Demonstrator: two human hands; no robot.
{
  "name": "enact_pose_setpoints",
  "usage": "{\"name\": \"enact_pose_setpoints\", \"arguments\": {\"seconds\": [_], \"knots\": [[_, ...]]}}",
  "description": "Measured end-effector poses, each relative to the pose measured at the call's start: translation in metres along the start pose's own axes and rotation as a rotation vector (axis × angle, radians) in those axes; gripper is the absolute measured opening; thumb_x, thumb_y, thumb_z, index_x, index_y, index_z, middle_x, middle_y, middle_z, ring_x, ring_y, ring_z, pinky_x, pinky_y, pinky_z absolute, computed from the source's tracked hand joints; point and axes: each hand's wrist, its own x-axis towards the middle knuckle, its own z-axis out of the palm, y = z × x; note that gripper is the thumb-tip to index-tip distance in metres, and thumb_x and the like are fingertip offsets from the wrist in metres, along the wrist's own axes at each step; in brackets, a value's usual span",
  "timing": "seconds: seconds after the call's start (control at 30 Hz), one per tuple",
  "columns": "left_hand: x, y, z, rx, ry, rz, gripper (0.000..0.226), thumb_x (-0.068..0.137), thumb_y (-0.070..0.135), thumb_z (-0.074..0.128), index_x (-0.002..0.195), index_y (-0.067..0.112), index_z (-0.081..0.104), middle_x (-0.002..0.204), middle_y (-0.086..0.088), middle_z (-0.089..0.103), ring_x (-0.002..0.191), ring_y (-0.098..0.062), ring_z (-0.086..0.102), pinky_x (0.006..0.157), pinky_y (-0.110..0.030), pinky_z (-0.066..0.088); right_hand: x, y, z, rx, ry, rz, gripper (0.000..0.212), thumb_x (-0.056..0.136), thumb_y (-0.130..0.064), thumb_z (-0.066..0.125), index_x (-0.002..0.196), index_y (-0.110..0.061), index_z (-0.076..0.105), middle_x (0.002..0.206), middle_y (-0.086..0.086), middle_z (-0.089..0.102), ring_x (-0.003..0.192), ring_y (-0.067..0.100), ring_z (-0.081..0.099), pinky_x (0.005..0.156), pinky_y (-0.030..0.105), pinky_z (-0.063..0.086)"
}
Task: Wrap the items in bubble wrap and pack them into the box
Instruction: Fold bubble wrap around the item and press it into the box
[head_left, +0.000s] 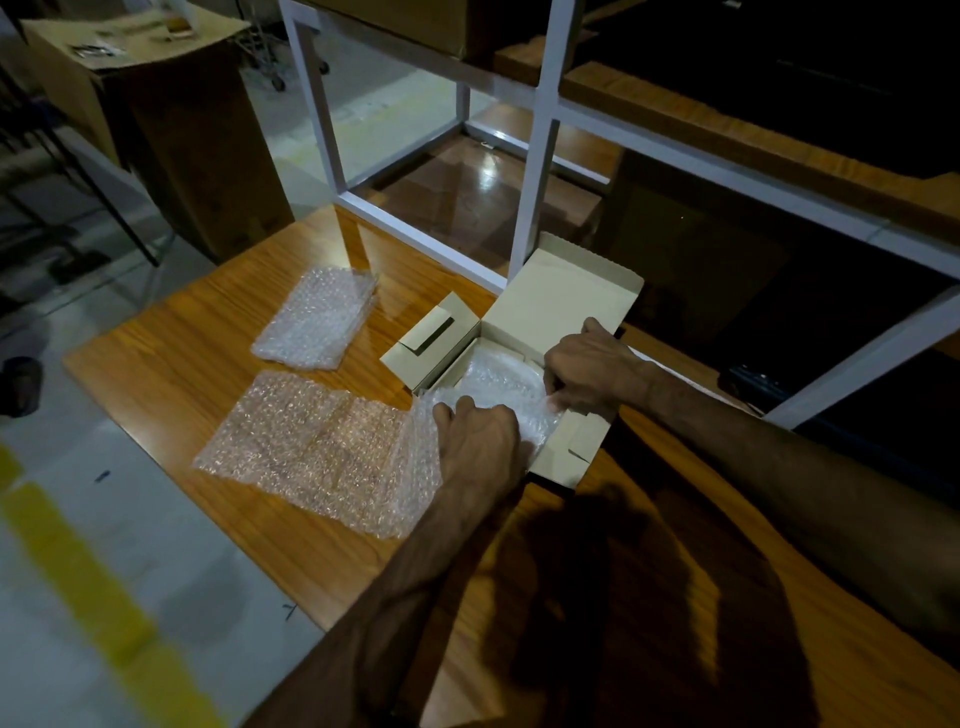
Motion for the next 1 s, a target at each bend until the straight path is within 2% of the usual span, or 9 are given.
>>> {"name": "enact_pose_setpoints", "arguments": {"seconds": [0.17, 0.33, 0.53, 0.7, 0.8, 0.9, 1.0], "knots": [[0.004, -0.003, 0.006, -0.134, 0.033, -0.084, 0.036, 0.091, 0.054, 0.066, 0.076, 0.021, 0.067, 0.082, -0.001, 0.068, 0.103, -0.024, 0.058, 0.105, -0.051, 0.027, 0.008, 0.0, -0.003, -0.004, -0.02, 0.027, 0.042, 0.087, -0.062, 0.071, 0.1, -0.023, 0.073, 0.098, -0.002, 0.075, 0.1, 0.019, 0.066, 0.1, 0.041, 0.038], [0.003, -0.003, 0.011, -0.152, 0.108, -0.087, 0.032, 0.087, 0.054, 0.068, 0.077, 0.023, 0.069, 0.075, 0.002, 0.067, 0.091, -0.023, 0.059, 0.095, -0.047, 0.031, 0.007, 0.002, 0.003, 0.03, 0.01, 0.032, 0.037, 0.085, -0.062, 0.072, 0.092, -0.026, 0.067, 0.089, -0.005, 0.065, 0.097, 0.018, 0.062, 0.094, 0.039, 0.04], [0.012, -0.005, 0.008, -0.167, 0.087, -0.105, 0.033, 0.086, 0.053, 0.072, 0.081, 0.021, 0.068, 0.072, 0.003, 0.067, 0.076, -0.021, 0.065, 0.105, -0.047, 0.036, 0.014, 0.004, -0.003, 0.127, -0.032, 0.053, 0.044, 0.077, -0.063, 0.08, 0.085, -0.02, 0.073, 0.078, -0.004, 0.069, 0.075, 0.014, 0.059, 0.071, 0.032, 0.049], [0.015, -0.005, 0.008, -0.141, 0.088, -0.113, 0.033, 0.082, 0.053, 0.072, 0.075, 0.021, 0.063, 0.069, 0.003, 0.064, 0.071, -0.022, 0.064, 0.106, -0.05, 0.036, 0.014, 0.008, -0.006, 0.12, -0.046, -0.015, 0.04, 0.077, -0.062, 0.078, 0.08, -0.023, 0.071, 0.074, -0.005, 0.067, 0.074, 0.013, 0.06, 0.064, 0.03, 0.046], [0.016, -0.003, 0.009, -0.12, 0.065, -0.12, 0.032, 0.081, 0.052, 0.072, 0.077, 0.022, 0.061, 0.071, 0.003, 0.063, 0.072, -0.022, 0.063, 0.104, -0.05, 0.034, 0.013, 0.008, -0.003, 0.091, -0.029, -0.044, 0.04, 0.08, -0.064, 0.073, 0.078, -0.024, 0.068, 0.074, -0.007, 0.066, 0.074, 0.013, 0.06, 0.065, 0.03, 0.045], [0.015, -0.003, 0.012, -0.104, 0.063, -0.108, 0.032, 0.081, 0.052, 0.071, 0.079, 0.023, 0.057, 0.072, 0.003, 0.061, 0.074, -0.023, 0.062, 0.101, -0.05, 0.034, 0.012, 0.0, -0.005, 0.038, 0.001, -0.039, 0.037, 0.08, -0.063, 0.073, 0.077, -0.028, 0.06, 0.077, -0.007, 0.061, 0.079, 0.017, 0.06, 0.073, 0.033, 0.048], [0.015, -0.004, 0.014, -0.1, 0.053, -0.111, 0.033, 0.083, 0.053, 0.072, 0.08, 0.024, 0.056, 0.073, 0.004, 0.061, 0.075, -0.023, 0.062, 0.103, -0.05, 0.034, 0.009, -0.005, -0.007, -0.027, 0.031, -0.023, 0.036, 0.079, -0.062, 0.072, 0.08, -0.029, 0.058, 0.084, -0.001, 0.067, 0.082, 0.022, 0.063, 0.077, 0.035, 0.049]]}}
